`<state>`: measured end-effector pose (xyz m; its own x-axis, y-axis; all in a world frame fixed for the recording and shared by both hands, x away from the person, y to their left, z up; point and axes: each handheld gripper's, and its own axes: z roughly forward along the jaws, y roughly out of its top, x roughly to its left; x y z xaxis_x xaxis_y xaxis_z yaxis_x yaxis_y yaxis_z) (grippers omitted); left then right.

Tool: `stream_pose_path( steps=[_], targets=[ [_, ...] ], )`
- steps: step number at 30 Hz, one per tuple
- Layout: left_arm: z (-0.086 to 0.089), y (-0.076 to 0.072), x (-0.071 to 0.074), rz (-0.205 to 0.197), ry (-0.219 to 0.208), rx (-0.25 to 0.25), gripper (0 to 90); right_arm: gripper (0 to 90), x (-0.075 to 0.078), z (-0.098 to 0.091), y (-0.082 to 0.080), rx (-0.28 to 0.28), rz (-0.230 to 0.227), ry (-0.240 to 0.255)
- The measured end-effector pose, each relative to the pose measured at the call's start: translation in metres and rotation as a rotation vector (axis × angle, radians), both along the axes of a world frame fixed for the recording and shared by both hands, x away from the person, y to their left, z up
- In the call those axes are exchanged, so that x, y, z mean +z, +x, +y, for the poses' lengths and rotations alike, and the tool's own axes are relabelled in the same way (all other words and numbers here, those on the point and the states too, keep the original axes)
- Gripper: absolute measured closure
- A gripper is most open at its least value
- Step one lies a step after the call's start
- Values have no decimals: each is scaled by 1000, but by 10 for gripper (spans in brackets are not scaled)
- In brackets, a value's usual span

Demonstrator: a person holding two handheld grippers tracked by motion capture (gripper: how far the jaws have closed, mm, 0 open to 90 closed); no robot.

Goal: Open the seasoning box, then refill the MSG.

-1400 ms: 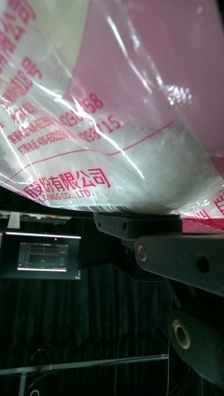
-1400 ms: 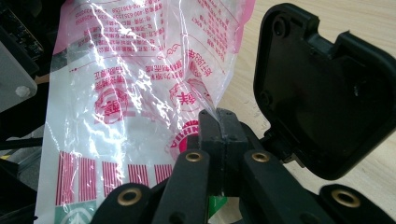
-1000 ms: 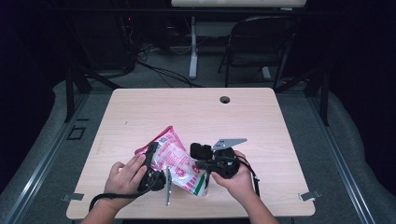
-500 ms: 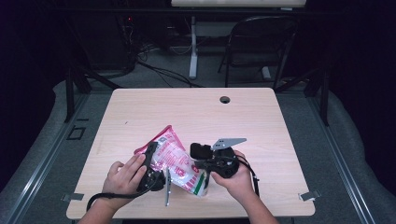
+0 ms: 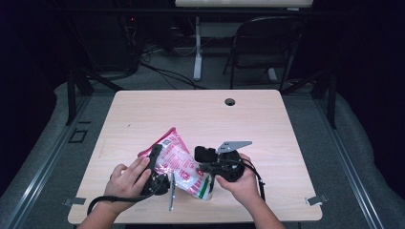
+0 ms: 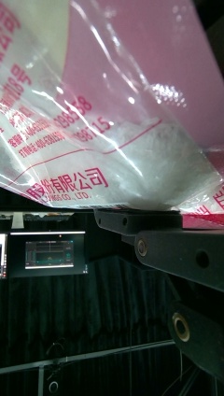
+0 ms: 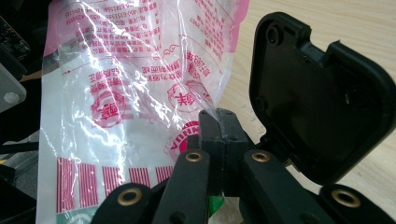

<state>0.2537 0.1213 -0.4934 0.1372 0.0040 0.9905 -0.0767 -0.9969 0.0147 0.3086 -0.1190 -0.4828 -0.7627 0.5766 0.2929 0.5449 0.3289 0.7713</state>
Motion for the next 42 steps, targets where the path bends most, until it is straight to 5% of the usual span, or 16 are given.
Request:
stream_pose_path(
  steps=[18, 42],
  targets=[
    [-3, -1, 1, -27, 22, -27, 679, 900, -2, -2, 0, -9, 2, 3],
    [-5, -2, 4, -10, 44, -24, 687, 900, -3, -2, 0, -15, 3, 2]
  ],
)
